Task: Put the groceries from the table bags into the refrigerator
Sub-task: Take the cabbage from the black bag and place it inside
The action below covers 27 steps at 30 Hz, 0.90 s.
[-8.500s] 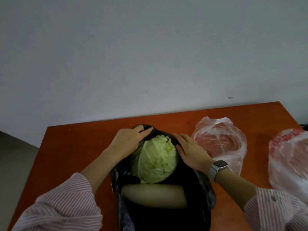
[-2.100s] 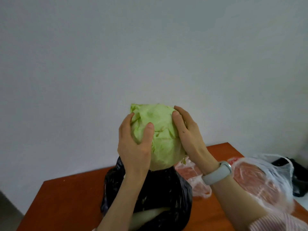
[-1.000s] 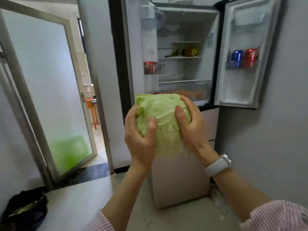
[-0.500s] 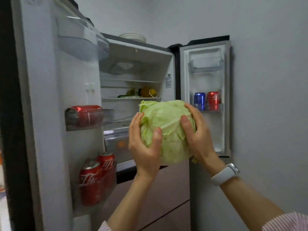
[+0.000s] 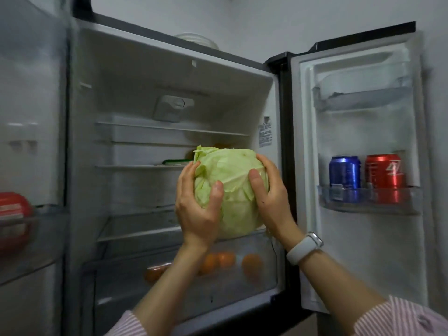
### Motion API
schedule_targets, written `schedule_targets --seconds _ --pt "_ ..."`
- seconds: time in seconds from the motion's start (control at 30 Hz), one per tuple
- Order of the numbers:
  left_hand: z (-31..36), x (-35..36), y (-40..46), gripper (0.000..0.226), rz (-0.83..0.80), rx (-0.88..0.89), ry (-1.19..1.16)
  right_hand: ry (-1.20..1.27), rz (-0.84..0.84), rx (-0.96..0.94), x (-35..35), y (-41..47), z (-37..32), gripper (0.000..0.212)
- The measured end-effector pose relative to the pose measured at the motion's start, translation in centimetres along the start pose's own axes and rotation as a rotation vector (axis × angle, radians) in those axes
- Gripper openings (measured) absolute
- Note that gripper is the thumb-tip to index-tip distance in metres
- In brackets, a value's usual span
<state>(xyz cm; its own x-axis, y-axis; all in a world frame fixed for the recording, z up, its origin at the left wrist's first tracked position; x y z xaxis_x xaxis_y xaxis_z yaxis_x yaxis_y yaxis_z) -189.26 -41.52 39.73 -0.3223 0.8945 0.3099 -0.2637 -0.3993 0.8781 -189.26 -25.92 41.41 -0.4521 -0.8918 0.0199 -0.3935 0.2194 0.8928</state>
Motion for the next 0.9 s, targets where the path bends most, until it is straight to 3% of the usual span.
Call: schedule_targets --seconds 0.3,0.43,0.57,0.77,0.9 --pt "-16.1 5.3 4.7 0.078 -0.061 -0.175 0.291 0.16 -0.229 0.253 10.1 7.2 17.5 0.055" --pt "-21.5 6.2 6.8 0.066 -0.127 -0.228 0.432 0.178 -0.323 0.338 14.0 8.3 22.4 0.045" --pt "-26.0 6.8 7.7 0.06 -0.123 -0.28 0.488 0.105 -0.406 0.415 16.6 9.4 26.3 0.053" --pt "-31.8 7.0 9.5 0.054 -0.107 -0.379 0.485 -0.012 -0.439 0.365 19.7 11.9 29.2 0.054" --pt "-36.8 6.6 10.2 0.058 -0.114 -0.557 0.369 -0.155 -0.511 0.267 22.1 11.7 31.4 0.05"
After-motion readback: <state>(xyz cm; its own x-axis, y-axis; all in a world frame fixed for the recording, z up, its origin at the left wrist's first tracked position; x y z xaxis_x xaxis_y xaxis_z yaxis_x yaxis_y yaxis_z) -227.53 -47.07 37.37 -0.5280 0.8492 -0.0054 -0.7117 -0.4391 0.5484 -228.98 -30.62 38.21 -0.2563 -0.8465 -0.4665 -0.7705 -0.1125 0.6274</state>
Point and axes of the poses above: each hand's wrist, its own y-axis towards the middle knuckle, its own x-axis out of the palm, z = x × y, the point moved 6 cm from there along y, towards the middle knuckle, and after that the axes turned 4 degrees about z, right-handed, at the moved point
